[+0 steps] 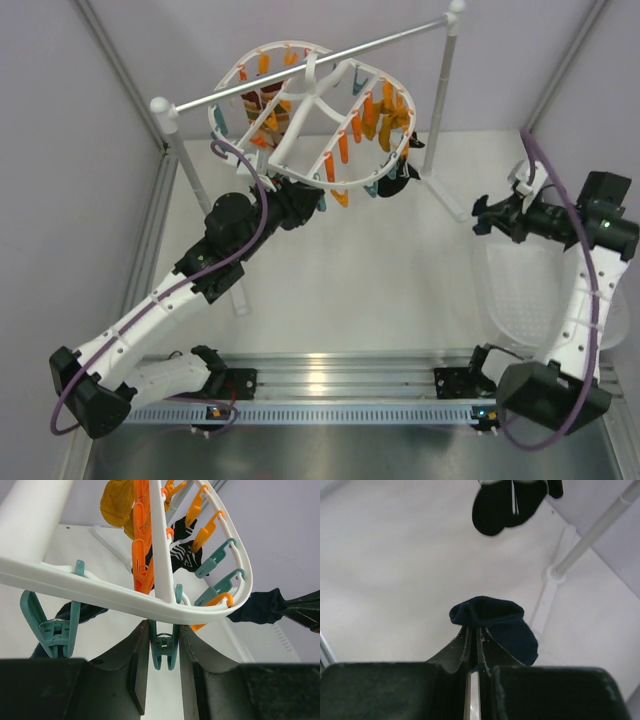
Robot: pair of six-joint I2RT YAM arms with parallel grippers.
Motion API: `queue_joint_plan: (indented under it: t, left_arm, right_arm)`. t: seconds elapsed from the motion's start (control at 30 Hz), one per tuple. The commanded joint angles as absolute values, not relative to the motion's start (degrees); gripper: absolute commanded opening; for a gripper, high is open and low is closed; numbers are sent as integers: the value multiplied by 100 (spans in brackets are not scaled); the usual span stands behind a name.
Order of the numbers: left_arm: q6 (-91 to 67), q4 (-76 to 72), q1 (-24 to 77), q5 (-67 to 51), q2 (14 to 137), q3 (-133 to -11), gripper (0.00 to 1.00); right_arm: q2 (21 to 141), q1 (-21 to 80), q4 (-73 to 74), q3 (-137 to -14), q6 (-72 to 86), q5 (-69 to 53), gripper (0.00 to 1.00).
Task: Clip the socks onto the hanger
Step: Pick up the sock from the bin, then clamp the sock onto the hanger.
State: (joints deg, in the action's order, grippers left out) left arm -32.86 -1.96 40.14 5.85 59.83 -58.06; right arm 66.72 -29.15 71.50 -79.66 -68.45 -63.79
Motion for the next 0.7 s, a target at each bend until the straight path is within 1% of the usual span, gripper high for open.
queue_joint_plan:
  t: [0.0,0.03,0.07,0.1,0.13,0.17,0.2,0.27,0.3,0.4,0.67]
  left_arm:
    - [-3349,-562,3929,738,5862,-5933,0]
    - [-3366,-597,3920,738,5862,-5924,0]
    - [-3401,-606,3920,712,5854,-5898,0]
    - [-3410,-615,3920,695,5854,-5880,0]
    - [-3445,-633,3929,677,5854,-5871,0]
    - [-3463,-642,3929,651,5854,-5854,0]
    - [-3480,-650,3929,642,5862,-5845,0]
    - [-3524,-721,3920,615,5862,-5810,0]
    - [-3533,-738,3929,598,5862,-5810,0]
    - [-3577,-756,3920,545,5871,-5775,0]
    - [-3744,-826,3920,466,5915,-5695,0]
  right_arm:
    - [5549,-1772,4240,-6635,-3983,-7165,0]
    - [5233,-1523,3044,-6166,-2093,-6876,0]
    - [4716,-1320,1353,-5761,-1544,-6429,0]
    - [4554,-857,849,-5226,-1251,-6225,0]
    - [4466,-539,574,-5090,-1083,-5962,0]
    - [4456,-206,476,-5019,-1125,-5411,0]
    - [4517,468,440,-4966,-1169,-5170,0]
    - [4701,964,108,-4896,-1029,-4696,0]
    - [4772,1419,45,-4861,-1054,-4511,0]
    - [5097,2211,44,-4930,-1239,-3790,0]
    - [5809,3426,-895,-5010,-879,-2778,0]
